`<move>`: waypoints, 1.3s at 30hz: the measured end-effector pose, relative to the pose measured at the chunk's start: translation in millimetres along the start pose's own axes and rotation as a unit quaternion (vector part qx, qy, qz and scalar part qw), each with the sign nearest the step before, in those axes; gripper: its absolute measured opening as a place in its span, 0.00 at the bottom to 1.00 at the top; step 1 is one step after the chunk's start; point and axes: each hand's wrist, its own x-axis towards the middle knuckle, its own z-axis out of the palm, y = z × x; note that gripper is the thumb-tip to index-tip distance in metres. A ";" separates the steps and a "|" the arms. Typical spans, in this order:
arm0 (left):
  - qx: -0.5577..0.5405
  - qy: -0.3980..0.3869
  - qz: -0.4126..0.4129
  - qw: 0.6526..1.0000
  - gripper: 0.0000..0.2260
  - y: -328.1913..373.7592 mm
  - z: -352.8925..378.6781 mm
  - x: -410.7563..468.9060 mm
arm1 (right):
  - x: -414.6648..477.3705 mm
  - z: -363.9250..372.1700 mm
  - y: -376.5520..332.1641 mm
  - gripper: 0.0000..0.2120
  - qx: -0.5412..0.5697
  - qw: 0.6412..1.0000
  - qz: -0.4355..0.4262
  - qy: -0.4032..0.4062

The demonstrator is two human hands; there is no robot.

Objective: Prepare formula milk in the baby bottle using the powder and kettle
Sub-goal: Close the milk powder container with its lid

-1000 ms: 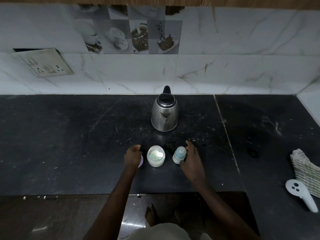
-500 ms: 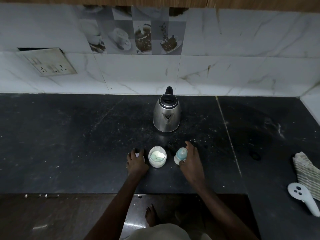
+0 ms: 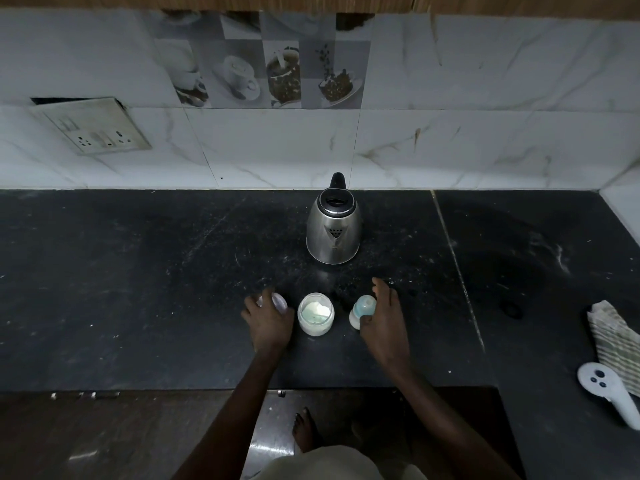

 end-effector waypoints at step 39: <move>-0.183 -0.203 0.085 0.958 0.49 13.3 8.6 -31.3 | 36.3 55.4 -46.6 0.31 -0.198 0.928 -0.173 -0.265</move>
